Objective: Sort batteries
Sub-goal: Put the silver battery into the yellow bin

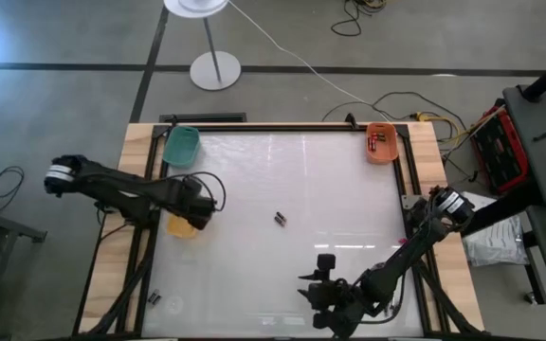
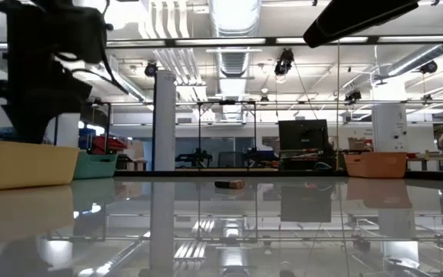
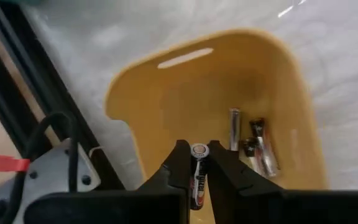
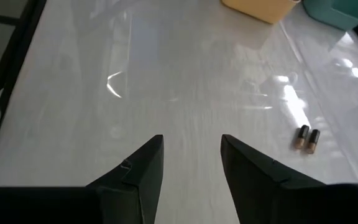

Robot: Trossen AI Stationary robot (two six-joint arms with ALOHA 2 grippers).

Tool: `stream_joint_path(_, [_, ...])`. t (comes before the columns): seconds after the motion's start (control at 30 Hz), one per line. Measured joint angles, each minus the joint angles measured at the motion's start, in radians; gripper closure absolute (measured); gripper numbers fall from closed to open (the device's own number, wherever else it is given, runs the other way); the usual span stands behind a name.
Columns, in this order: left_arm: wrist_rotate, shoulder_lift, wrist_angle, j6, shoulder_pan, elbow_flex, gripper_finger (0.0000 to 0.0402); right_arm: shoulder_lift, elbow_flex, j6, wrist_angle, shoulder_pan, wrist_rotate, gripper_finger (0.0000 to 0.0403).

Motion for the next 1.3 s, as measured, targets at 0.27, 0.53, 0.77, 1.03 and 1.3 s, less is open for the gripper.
stream_joint_path(0.27, [0.059,0.059,0.165,0.110,0.090,-0.062,0.0392,0.000,0.000,-0.024,0.000,-0.001,0.003,0.0240])
stream_joint_path(0.53, [0.086,0.143,0.170,0.158,0.132,-0.072,0.0392,0.000,0.000,-0.024,0.004,-0.001,0.004,0.0229])
stream_joint_path(0.77, [0.109,0.177,0.177,0.195,0.131,-0.098,0.0365,0.000,0.000,-0.067,0.007,-0.001,-0.024,0.0218])
stream_joint_path(1.03, [0.119,0.156,0.113,0.234,0.125,-0.059,0.0297,-0.001,0.000,-0.065,0.004,-0.001,-0.025,0.0201])
stream_joint_path(1.3, [0.115,0.055,-0.064,0.251,0.035,0.149,0.0262,-0.020,0.031,0.069,-0.141,-0.001,-0.020,0.0197])
